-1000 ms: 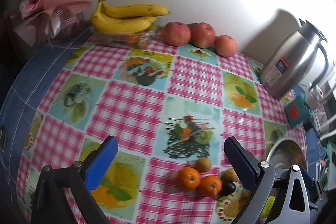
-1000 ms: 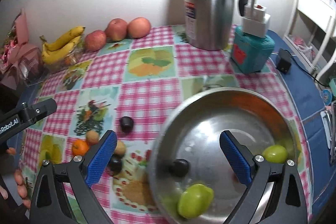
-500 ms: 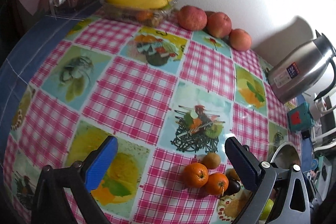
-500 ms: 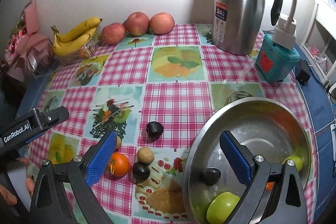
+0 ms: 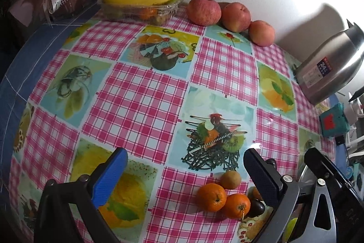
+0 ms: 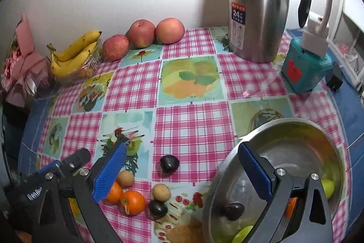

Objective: Organize fruits
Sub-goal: 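Close the right gripper on a dark plum while the left gripper closes on a brown kiwi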

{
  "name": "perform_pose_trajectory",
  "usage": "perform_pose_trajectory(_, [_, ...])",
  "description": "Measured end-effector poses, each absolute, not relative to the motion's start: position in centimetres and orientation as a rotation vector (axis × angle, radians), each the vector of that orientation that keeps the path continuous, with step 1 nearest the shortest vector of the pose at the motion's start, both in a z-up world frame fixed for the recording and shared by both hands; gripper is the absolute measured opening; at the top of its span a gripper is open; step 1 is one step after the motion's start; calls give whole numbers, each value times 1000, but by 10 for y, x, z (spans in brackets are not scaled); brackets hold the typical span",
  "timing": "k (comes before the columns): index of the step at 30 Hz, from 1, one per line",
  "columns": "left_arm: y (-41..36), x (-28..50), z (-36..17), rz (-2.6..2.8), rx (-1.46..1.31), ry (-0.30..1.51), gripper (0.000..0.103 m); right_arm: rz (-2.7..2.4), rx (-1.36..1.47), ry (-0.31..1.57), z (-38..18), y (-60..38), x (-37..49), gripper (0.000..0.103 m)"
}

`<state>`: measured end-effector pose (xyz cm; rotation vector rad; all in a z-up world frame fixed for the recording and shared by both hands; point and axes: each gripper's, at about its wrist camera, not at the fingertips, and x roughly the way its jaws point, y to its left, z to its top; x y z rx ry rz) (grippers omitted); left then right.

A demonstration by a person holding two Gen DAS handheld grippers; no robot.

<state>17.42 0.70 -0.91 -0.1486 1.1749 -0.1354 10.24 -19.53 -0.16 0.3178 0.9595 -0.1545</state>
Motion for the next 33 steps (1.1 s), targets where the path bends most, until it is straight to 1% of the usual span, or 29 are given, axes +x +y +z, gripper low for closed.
perform_pose_trajectory(9, [0,183,-9,-137,-139,1200,103,-142,338,1077,-2,-198,120,98])
perform_pose_trajectory(18, [-16,179,-24,-211,-88,1269,101,-135,392,1043,-2,-210,117,98])
perform_pose_trajectory(21, [-25,178,-27,-243,-59,1285,99,-126,415,1032,-4,-212,117,97])
perform_pose_trajectory(22, [-28,176,-29,-256,-46,1289,97,-119,413,1034,-6,-211,117,95])
perform_pose_trajectory(24, [-34,175,-31,-267,-34,1295,95,-106,411,1040,-9,-208,119,82])
perform_pose_trajectory(28, [-43,172,-35,-297,-12,1308,88,-77,412,1061,-19,-202,121,74])
perform_pose_trajectory(29, [-46,172,-37,-302,-11,1312,87,-74,412,1066,-21,-200,121,69])
perform_pose_trajectory(30, [-48,172,-39,-309,-9,1318,83,-66,410,1077,-25,-198,122,65])
perform_pose_trajectory(31, [-50,172,-41,-317,-7,1327,78,-55,409,1090,-30,-195,124,63])
perform_pose_trajectory(33, [-52,172,-43,-326,-5,1336,74,-44,408,1111,-37,-192,125,55])
